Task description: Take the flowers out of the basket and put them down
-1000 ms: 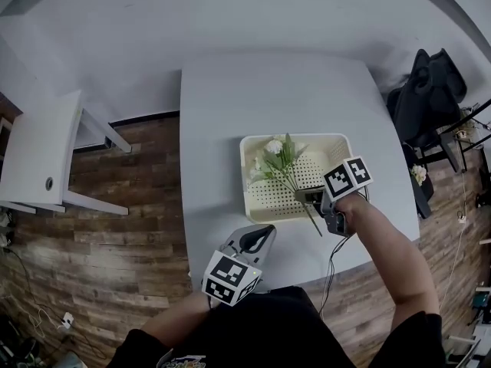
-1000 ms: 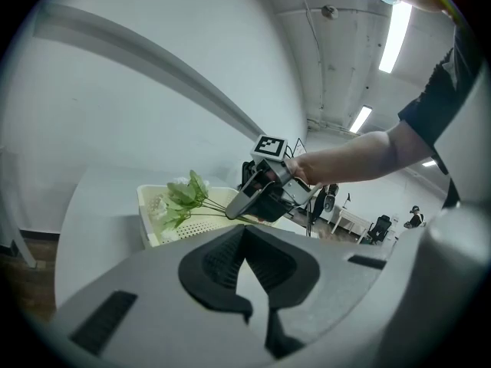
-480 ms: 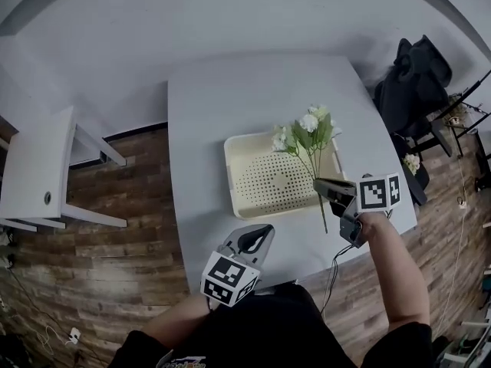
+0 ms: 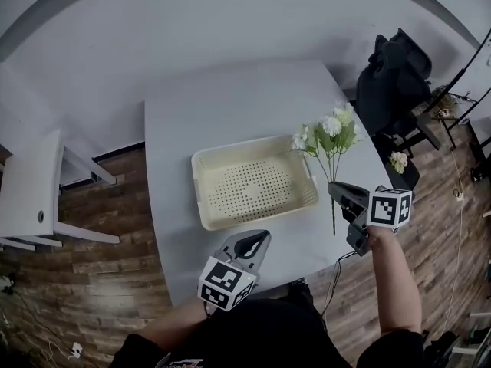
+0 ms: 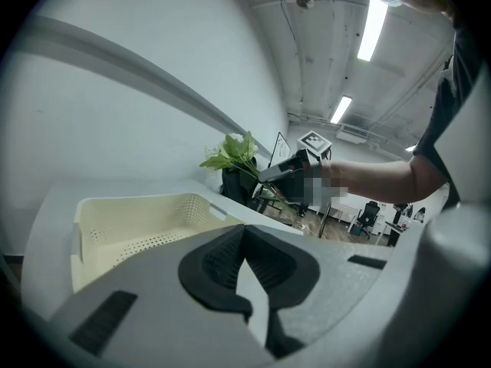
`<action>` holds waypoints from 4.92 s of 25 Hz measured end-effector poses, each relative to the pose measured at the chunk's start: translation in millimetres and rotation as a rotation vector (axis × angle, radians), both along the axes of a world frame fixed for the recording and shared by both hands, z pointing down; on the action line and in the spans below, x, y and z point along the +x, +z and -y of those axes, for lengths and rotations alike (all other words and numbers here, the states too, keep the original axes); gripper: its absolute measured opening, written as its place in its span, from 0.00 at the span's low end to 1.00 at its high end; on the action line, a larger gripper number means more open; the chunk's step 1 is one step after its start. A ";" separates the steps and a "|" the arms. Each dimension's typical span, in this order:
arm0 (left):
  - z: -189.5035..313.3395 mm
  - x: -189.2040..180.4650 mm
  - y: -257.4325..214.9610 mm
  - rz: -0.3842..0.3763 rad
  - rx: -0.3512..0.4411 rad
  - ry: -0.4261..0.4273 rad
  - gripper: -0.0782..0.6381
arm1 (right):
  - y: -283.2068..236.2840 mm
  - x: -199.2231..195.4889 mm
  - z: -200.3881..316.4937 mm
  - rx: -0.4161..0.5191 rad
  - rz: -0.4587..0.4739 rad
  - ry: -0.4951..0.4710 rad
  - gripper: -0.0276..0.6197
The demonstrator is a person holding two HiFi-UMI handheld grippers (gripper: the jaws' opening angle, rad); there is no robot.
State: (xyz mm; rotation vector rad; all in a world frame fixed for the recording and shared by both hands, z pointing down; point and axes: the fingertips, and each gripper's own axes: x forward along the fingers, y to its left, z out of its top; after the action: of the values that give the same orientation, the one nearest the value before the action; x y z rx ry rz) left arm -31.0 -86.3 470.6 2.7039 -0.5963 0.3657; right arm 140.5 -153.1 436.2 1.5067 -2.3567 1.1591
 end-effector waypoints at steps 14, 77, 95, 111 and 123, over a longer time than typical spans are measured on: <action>-1.4 133.0 8.2 0.069 -0.021 -0.130 0.12 | 53.0 141.7 14.8 -0.019 0.023 -0.035 0.09; -71.7 206.8 56.1 0.183 -0.150 -0.406 0.12 | 235.3 210.3 56.3 -0.297 -0.046 -0.102 0.38; -91.6 188.4 37.6 0.170 -0.105 -0.426 0.12 | 191.6 206.5 33.7 -0.144 -0.077 -0.090 0.38; -93.1 123.6 -0.1 0.121 -0.020 -0.316 0.12 | 27.7 77.7 -92.2 0.247 0.166 -0.084 0.08; -125.1 58.3 2.4 0.032 -0.078 -0.242 0.12 | 24.8 -21.8 -187.5 0.249 0.087 -0.013 0.08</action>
State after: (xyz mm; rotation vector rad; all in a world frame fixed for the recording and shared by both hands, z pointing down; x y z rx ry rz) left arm 27.3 38.8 472.9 2.5193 -0.8889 0.3603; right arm 118.7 34.5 460.9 1.5370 -2.6486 0.9768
